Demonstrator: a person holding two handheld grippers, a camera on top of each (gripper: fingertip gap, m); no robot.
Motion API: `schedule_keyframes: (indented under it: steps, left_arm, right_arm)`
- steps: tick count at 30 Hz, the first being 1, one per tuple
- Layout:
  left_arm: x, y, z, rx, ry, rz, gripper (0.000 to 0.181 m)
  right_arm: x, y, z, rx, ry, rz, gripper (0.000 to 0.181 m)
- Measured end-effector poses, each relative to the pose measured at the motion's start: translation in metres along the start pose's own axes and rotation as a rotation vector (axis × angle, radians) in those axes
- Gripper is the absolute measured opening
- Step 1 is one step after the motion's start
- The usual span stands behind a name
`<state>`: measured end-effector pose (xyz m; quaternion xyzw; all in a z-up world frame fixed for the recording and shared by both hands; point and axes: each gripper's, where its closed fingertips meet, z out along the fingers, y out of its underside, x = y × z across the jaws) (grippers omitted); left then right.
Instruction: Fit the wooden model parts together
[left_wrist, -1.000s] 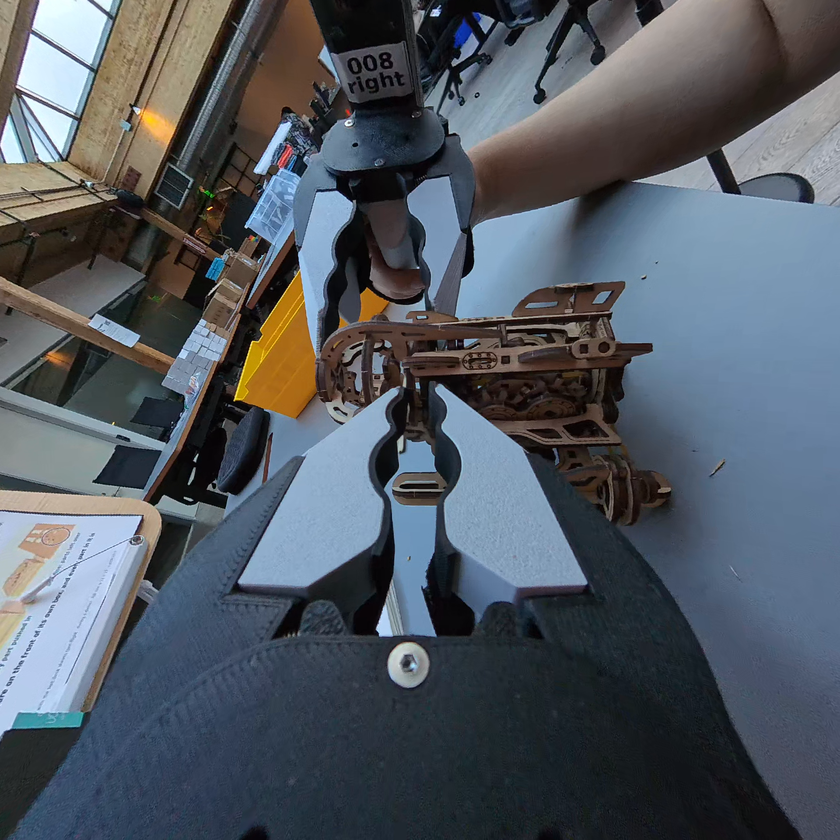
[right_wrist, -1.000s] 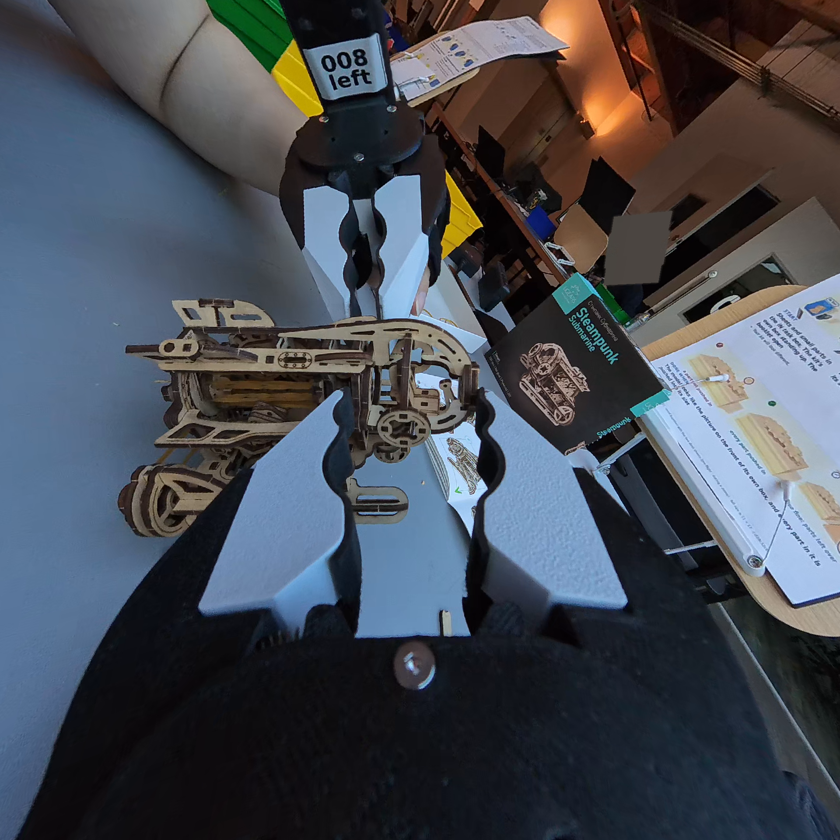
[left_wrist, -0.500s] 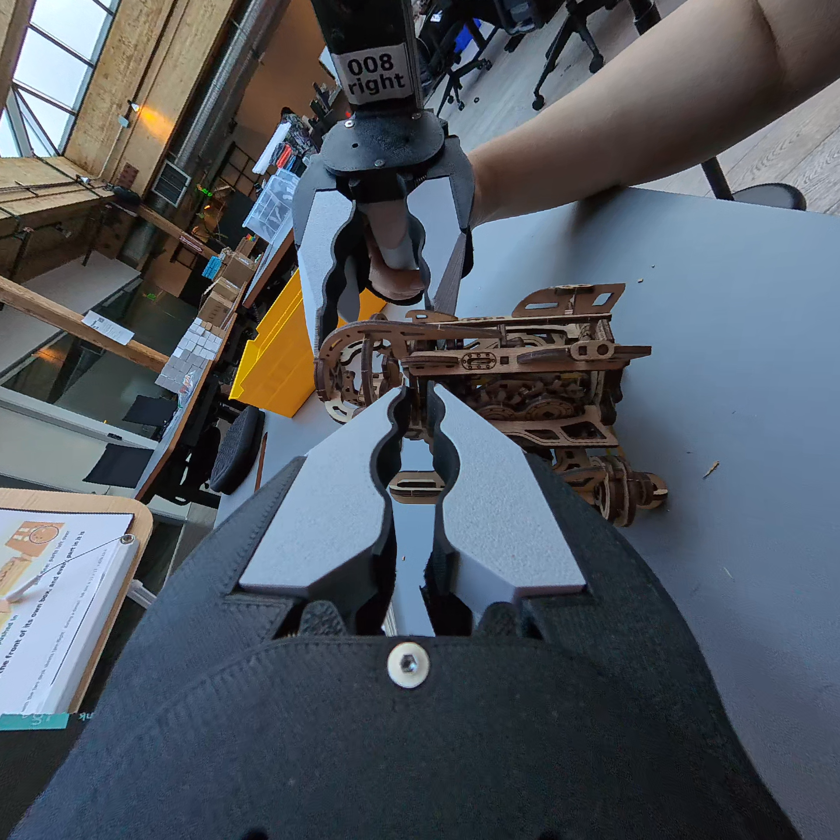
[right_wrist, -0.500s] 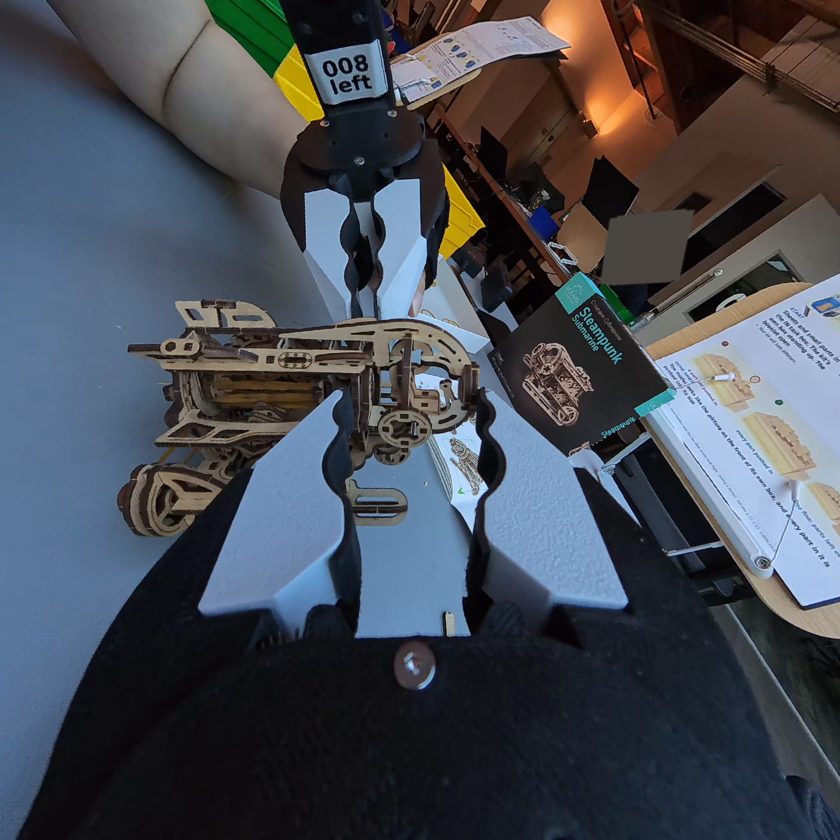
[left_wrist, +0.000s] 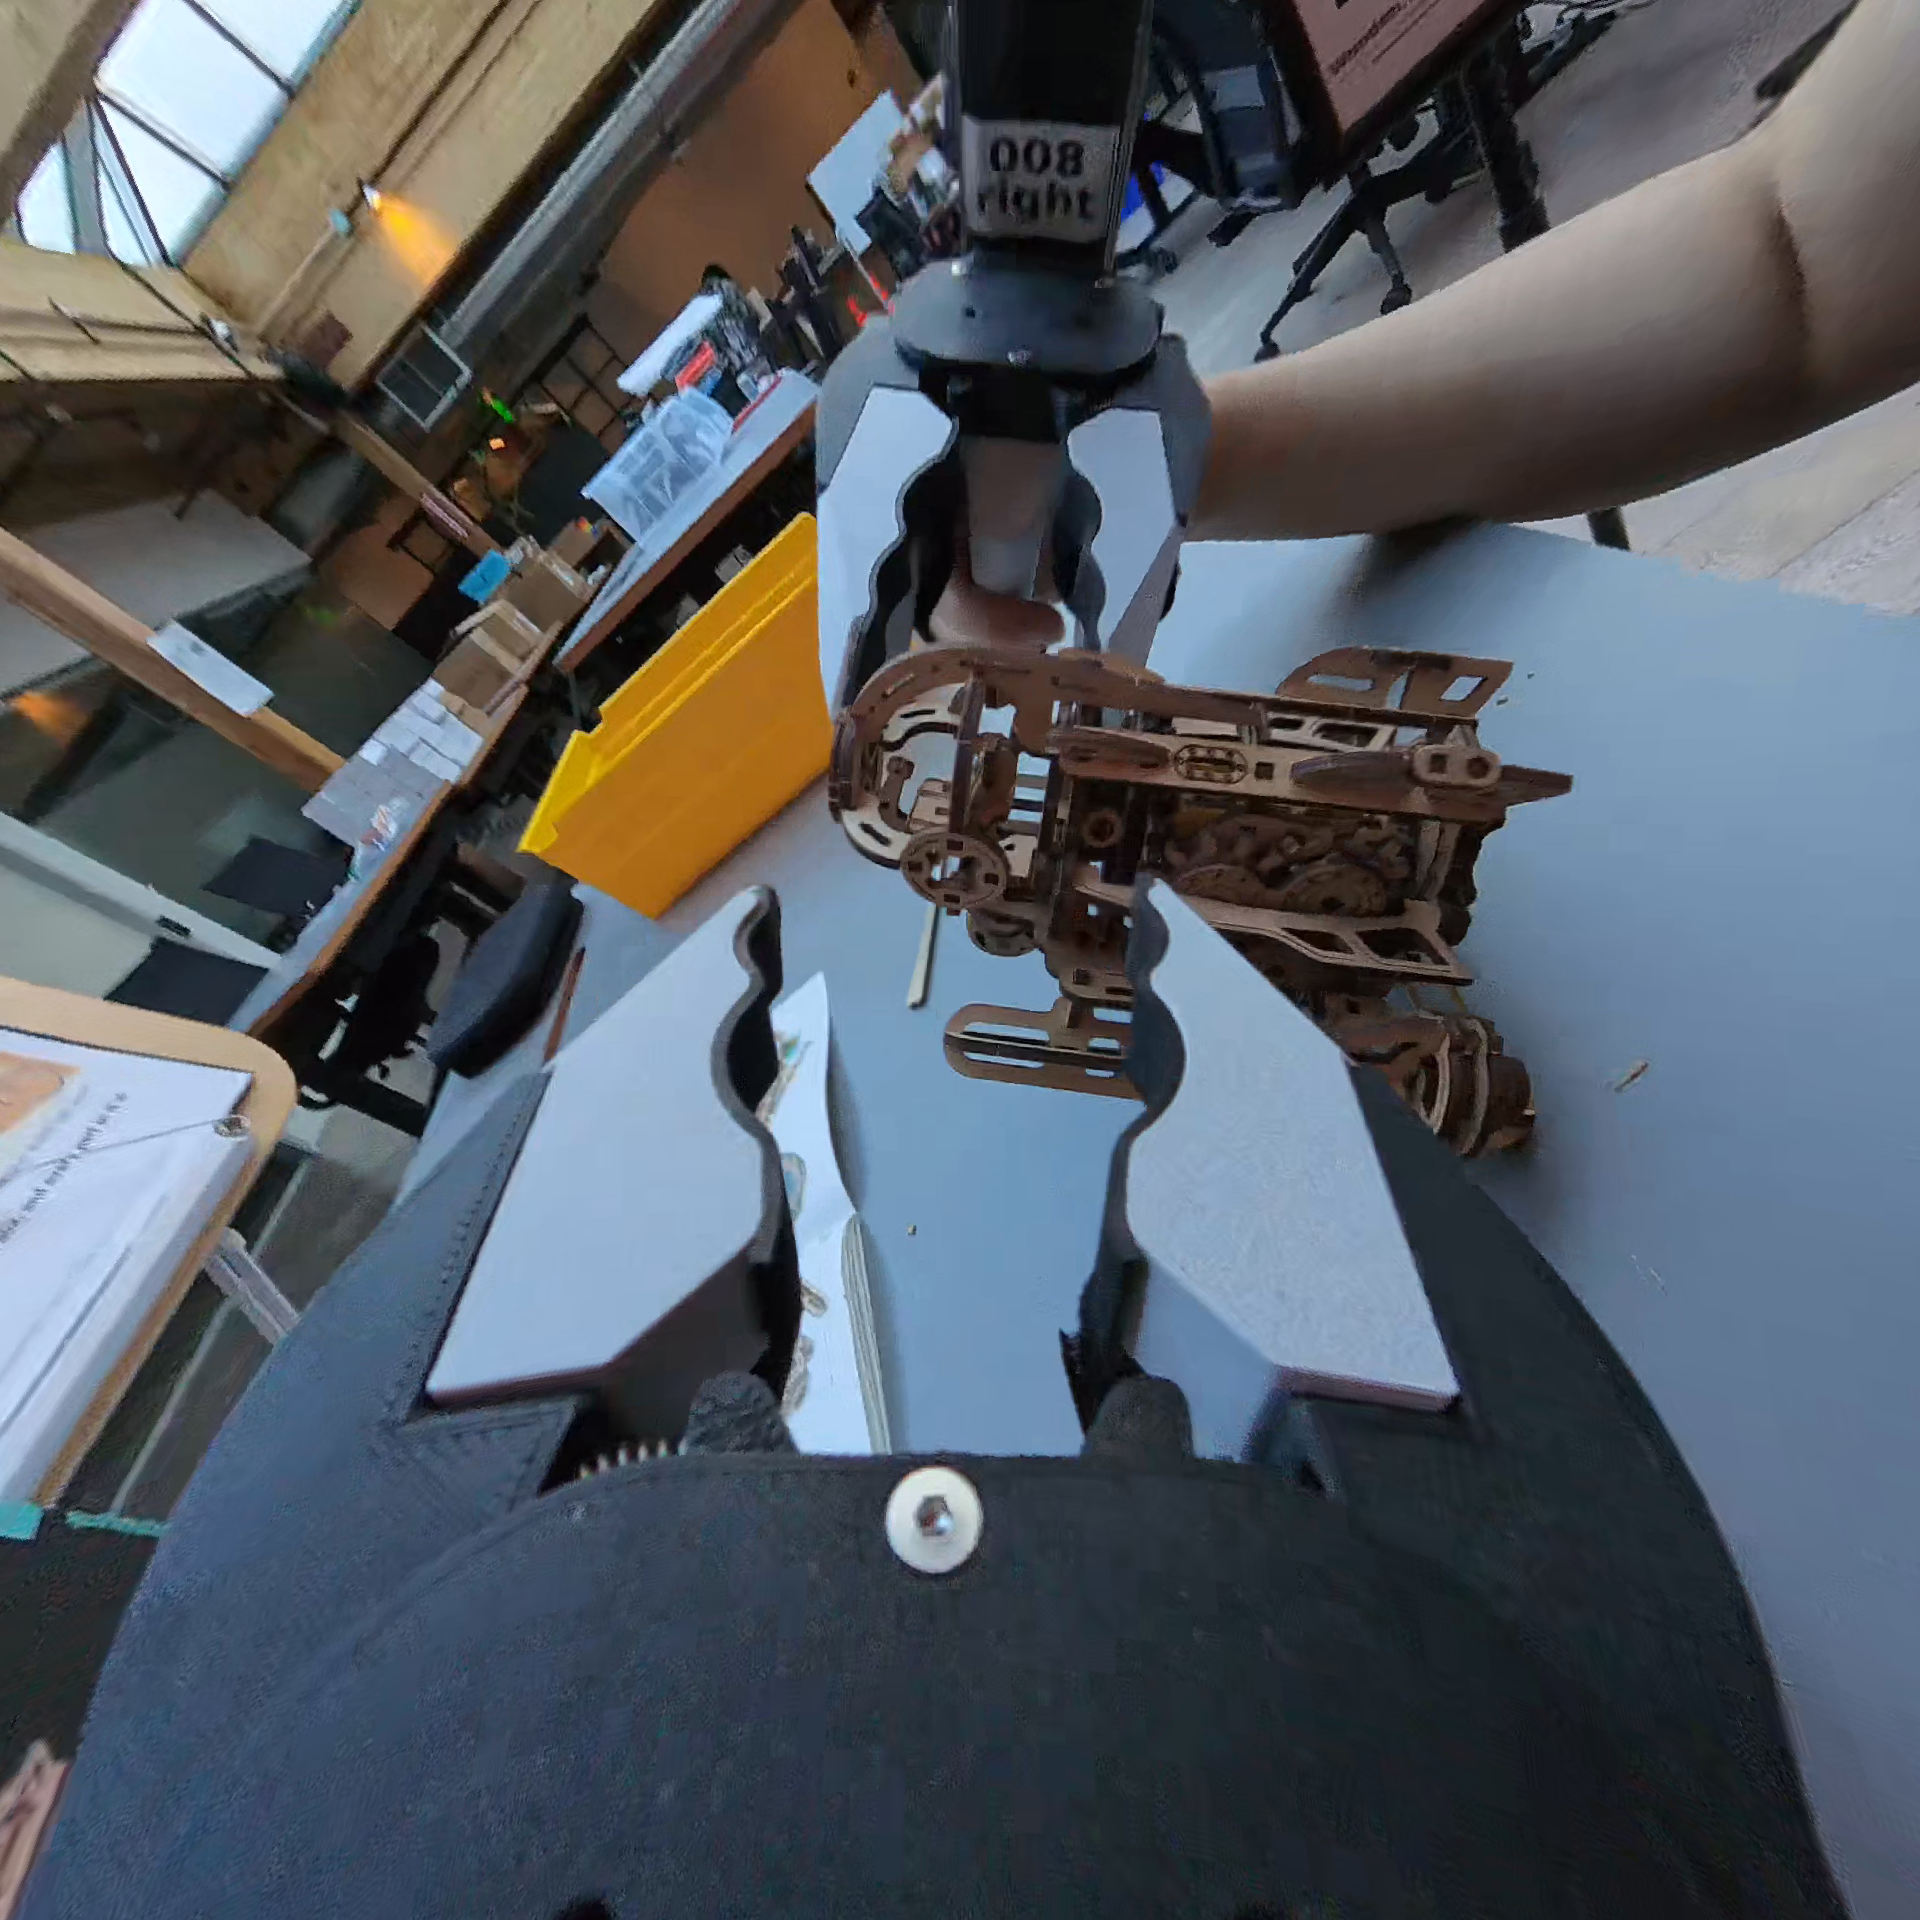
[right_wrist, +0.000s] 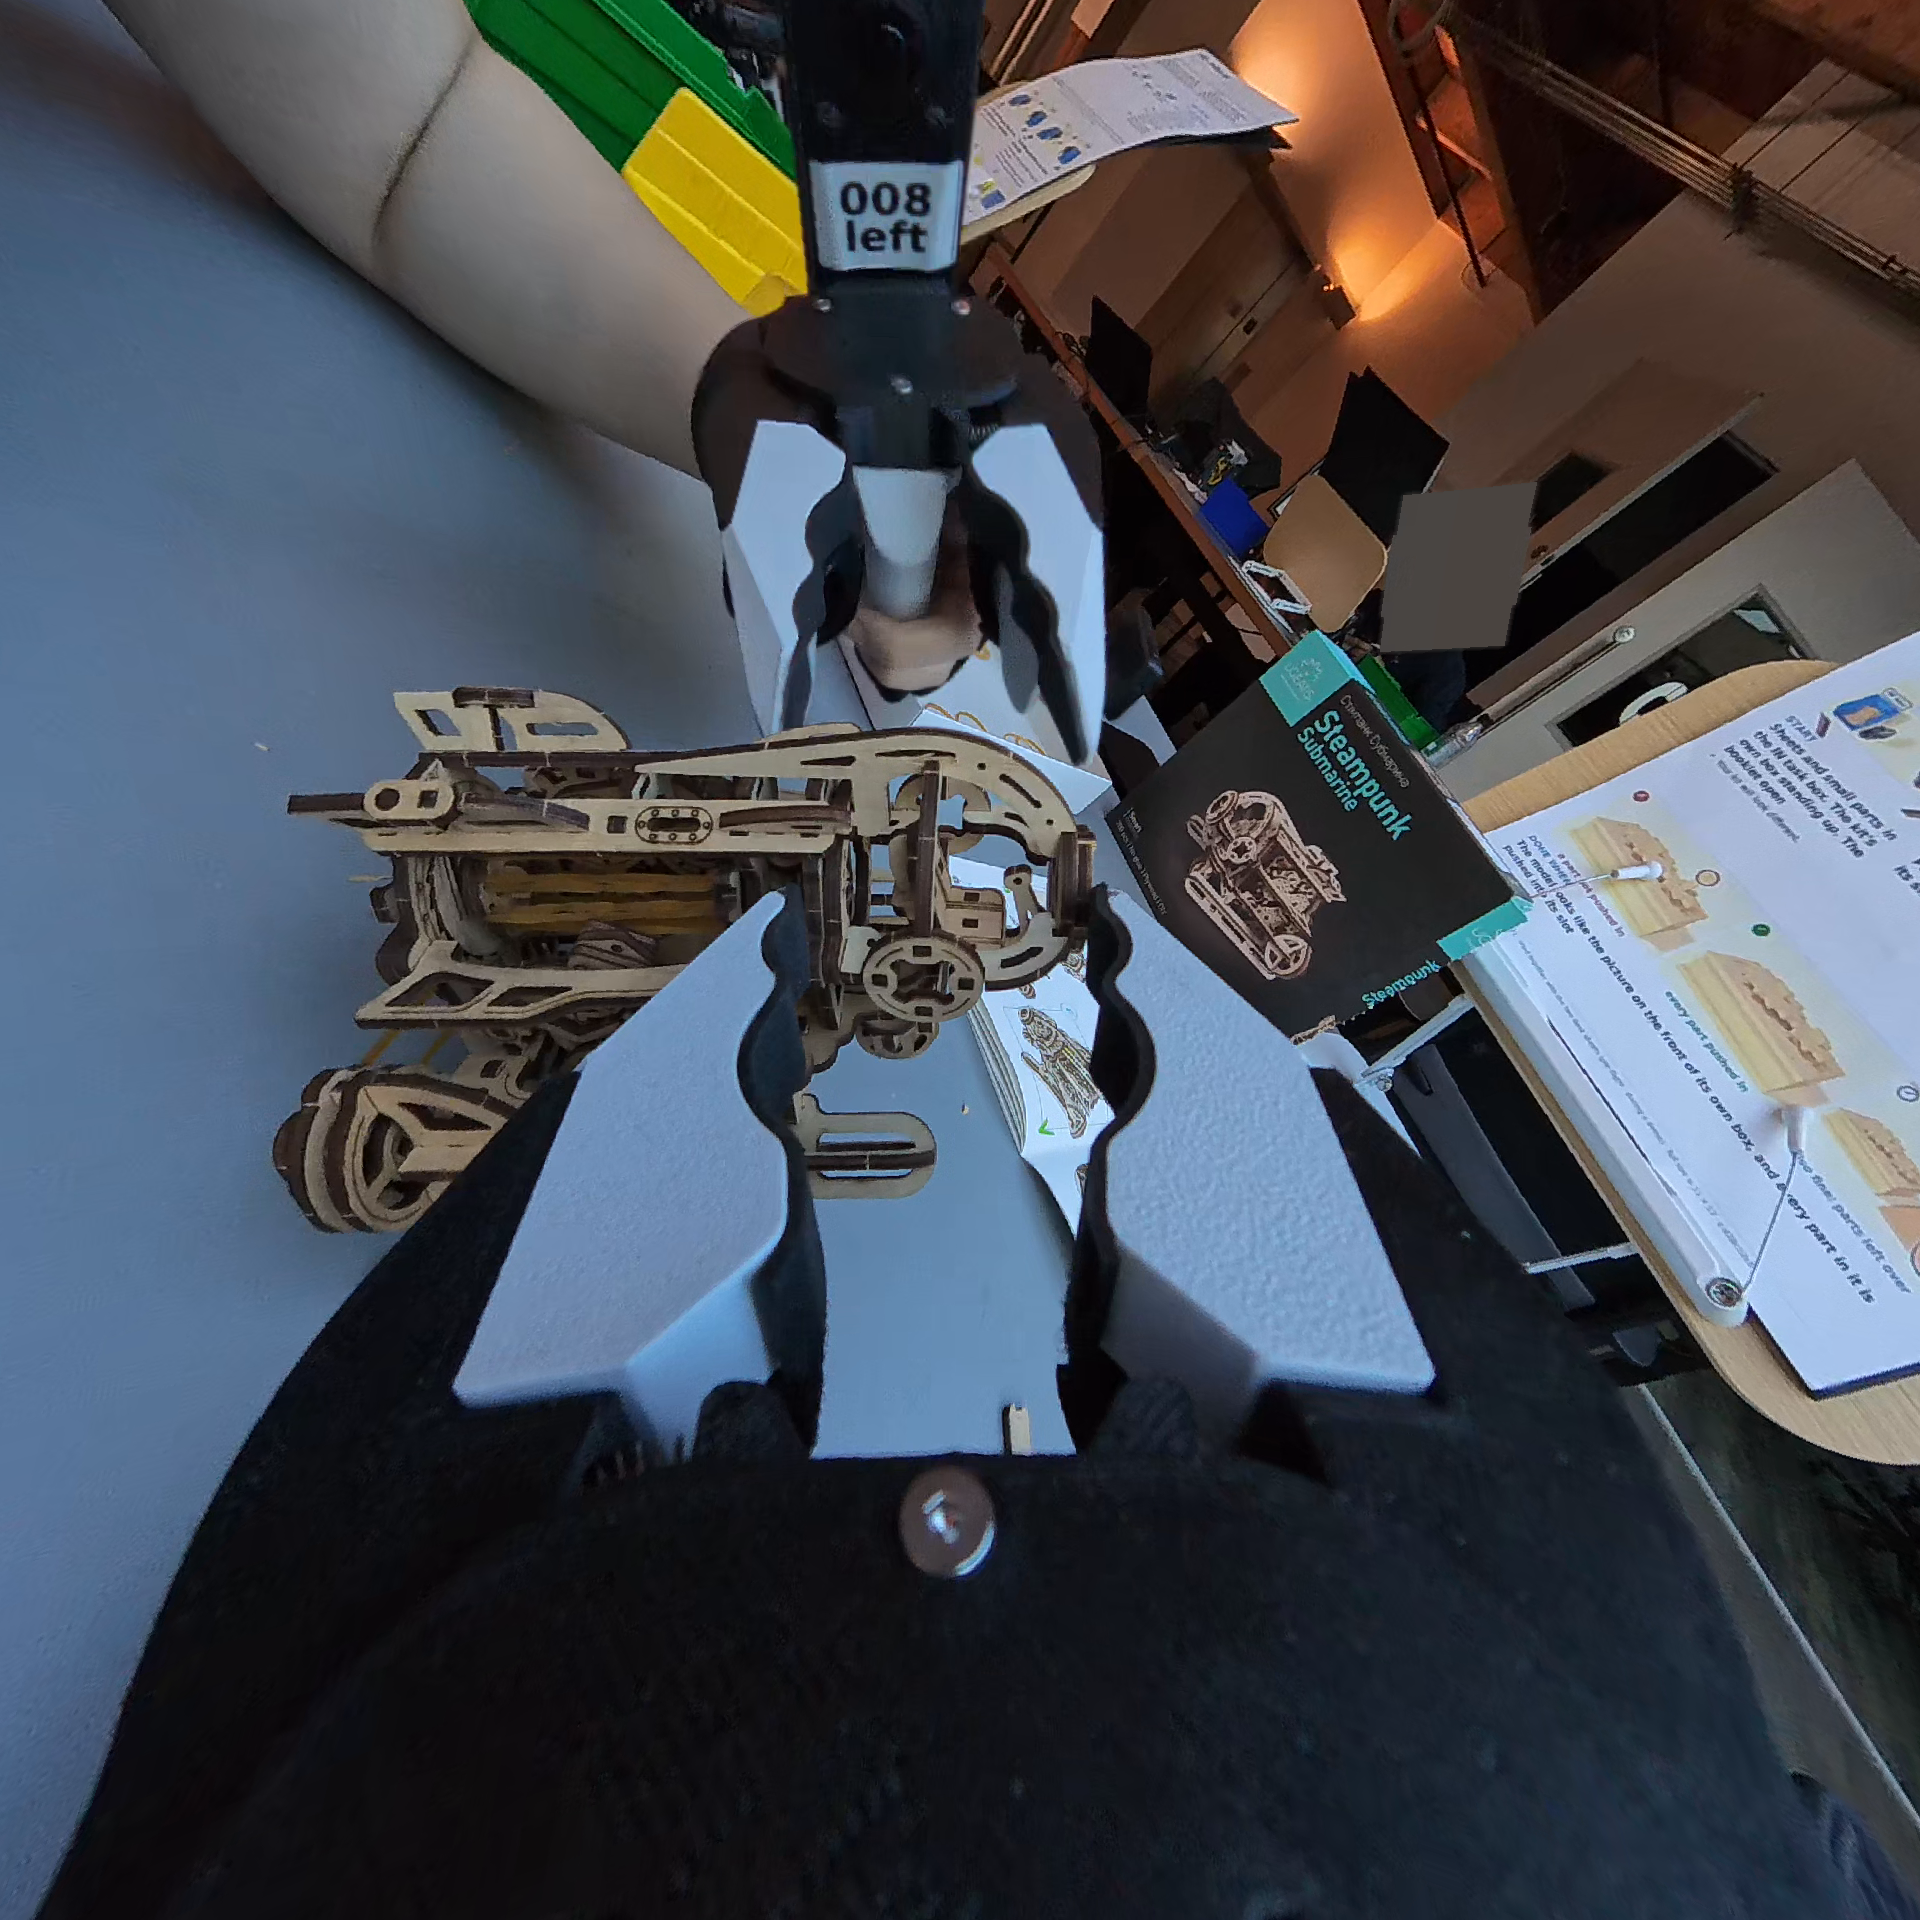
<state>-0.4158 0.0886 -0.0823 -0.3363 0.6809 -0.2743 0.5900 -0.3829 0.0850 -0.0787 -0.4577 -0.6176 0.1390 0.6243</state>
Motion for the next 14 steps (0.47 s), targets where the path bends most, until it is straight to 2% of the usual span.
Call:
schedule_keyframes:
  steps: [2,5,8,14]
  left_arm:
    - [0.002,0.004,0.008,-0.017,0.018,-0.021,0.065]
    - [0.002,-0.004,0.014,0.014,0.001,0.049,0.049]
    - [0.003,-0.001,0.019,-0.007,0.033,0.034,0.053]
    - [0.004,0.001,0.02,-0.007,0.048,0.009,0.049]
  right_arm:
    - [0.0,0.0,0.001,0.001,-0.002,0.001,0.052]
    - [-0.001,-0.002,0.002,0.004,-0.006,-0.001,0.052]
    - [0.0,-0.001,0.001,0.003,-0.006,0.003,0.052]
    - [0.0,0.0,0.001,0.006,-0.007,0.011,0.052]
